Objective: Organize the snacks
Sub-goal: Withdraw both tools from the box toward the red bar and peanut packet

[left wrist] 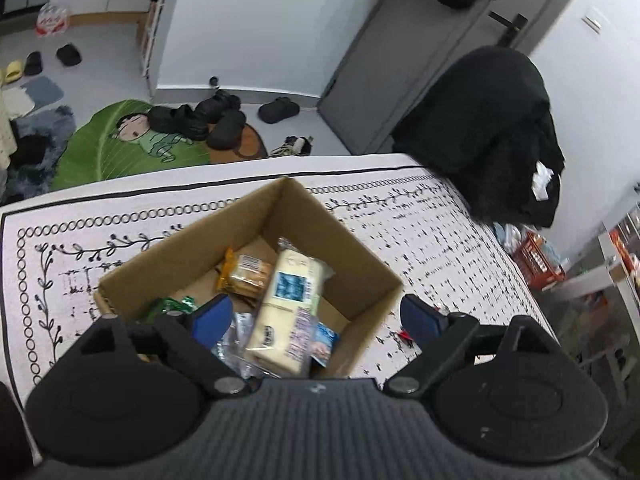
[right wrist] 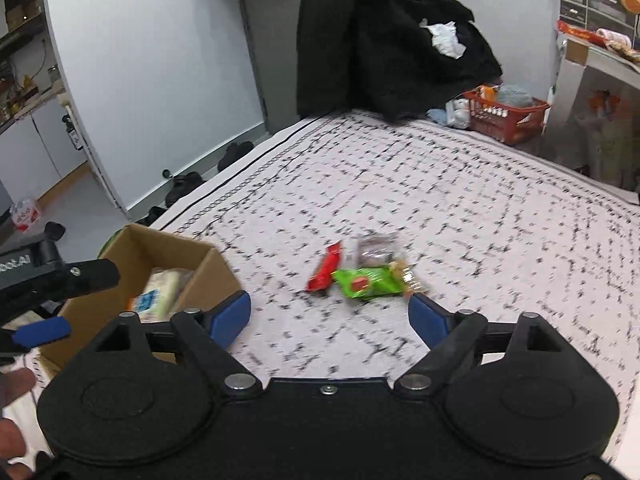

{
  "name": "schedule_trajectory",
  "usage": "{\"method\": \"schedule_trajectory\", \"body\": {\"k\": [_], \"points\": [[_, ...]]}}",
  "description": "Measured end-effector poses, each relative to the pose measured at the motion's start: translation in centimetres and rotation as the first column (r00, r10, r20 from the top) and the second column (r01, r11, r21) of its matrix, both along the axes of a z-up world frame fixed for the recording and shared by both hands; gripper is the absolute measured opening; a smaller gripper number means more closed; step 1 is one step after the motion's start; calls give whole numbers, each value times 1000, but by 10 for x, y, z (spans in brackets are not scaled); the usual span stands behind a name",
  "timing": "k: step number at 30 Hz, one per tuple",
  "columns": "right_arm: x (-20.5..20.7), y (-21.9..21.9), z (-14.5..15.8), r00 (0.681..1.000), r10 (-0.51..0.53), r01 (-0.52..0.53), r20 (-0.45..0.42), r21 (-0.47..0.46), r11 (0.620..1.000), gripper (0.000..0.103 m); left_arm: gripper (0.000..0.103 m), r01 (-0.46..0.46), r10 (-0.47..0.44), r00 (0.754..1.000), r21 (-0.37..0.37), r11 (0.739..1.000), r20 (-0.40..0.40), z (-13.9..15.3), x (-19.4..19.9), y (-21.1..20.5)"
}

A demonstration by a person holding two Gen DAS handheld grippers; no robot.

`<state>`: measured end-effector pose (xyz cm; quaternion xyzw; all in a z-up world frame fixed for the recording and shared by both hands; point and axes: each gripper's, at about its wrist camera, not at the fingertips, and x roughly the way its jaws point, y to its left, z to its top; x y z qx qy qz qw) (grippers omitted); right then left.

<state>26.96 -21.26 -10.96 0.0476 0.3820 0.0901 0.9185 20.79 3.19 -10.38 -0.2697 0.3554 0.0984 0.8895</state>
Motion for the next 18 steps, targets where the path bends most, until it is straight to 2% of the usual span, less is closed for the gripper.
{"method": "schedule_trajectory", "body": {"k": [10,18], "points": [[20,-35,-17,999,-6,7,33,-15,1000,83,90,110,-114,993,116,987,27,14,11,-46],[39,-53,-40,1000,18,-18,14,-8,1000,65,85,204,-210,978,180,962,15,11,32,-82]]}}
